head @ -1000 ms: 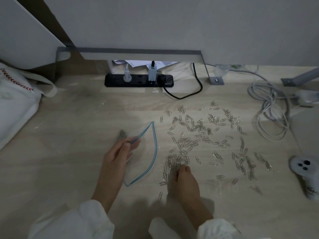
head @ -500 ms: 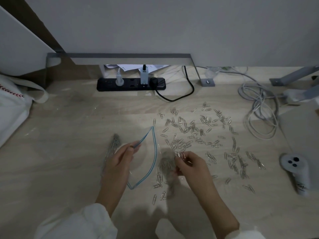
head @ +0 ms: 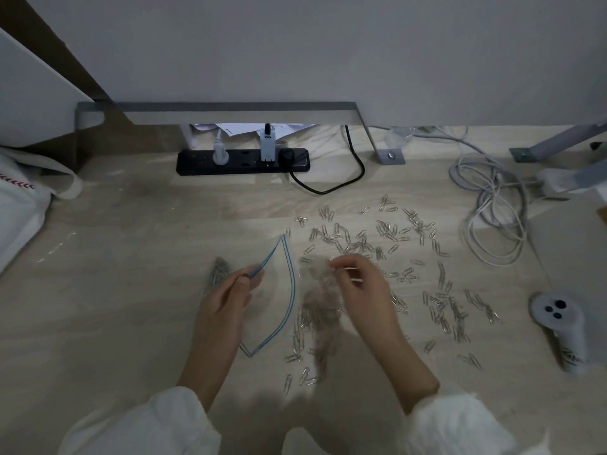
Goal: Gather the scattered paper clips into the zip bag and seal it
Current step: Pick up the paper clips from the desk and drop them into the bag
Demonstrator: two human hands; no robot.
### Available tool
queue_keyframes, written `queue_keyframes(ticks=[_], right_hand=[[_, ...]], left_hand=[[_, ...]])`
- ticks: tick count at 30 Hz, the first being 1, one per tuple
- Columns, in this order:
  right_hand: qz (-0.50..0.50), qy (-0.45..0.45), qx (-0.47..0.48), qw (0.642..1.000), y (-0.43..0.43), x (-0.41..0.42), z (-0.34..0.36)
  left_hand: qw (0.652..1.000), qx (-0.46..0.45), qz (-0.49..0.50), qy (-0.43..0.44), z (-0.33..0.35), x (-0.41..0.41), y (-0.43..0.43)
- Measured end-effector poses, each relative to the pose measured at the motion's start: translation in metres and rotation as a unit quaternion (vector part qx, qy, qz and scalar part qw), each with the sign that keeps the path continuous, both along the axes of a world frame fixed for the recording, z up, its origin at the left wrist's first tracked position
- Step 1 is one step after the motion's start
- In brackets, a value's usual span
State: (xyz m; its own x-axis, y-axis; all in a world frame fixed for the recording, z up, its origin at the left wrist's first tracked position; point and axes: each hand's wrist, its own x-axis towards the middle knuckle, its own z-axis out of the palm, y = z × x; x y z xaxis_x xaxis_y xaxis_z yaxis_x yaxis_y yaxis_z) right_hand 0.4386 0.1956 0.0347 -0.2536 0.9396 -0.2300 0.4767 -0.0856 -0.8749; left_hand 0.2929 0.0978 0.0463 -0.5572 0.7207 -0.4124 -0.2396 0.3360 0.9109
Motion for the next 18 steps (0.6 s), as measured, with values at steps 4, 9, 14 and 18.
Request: queue_keyframes(ticks=[4, 9, 14, 18], right_hand=[[0.053, -0.214, -0.020, 0.975, 0.040, 0.032, -0.057], [0.112, -0.305, -0.045, 0.945, 0.052, 0.033, -0.085], [0.225, -0.295, -0.005, 0.929, 0.026, 0.025, -0.091], [0.296, -0.287, 0.025, 0.911, 0.001, 0.025, -0.100]], left_hand=[[1.000, 0.007, 0.013, 0.004, 0.002, -0.005, -0.003], [0.999, 0.012, 0.031, 0.000, 0.002, -0.009, -0.012], [0.999, 0.015, 0.039, 0.005, 0.000, -0.008, -0.018], [0.999, 0.016, 0.048, -0.002, -0.001, -0.005, -0.020]])
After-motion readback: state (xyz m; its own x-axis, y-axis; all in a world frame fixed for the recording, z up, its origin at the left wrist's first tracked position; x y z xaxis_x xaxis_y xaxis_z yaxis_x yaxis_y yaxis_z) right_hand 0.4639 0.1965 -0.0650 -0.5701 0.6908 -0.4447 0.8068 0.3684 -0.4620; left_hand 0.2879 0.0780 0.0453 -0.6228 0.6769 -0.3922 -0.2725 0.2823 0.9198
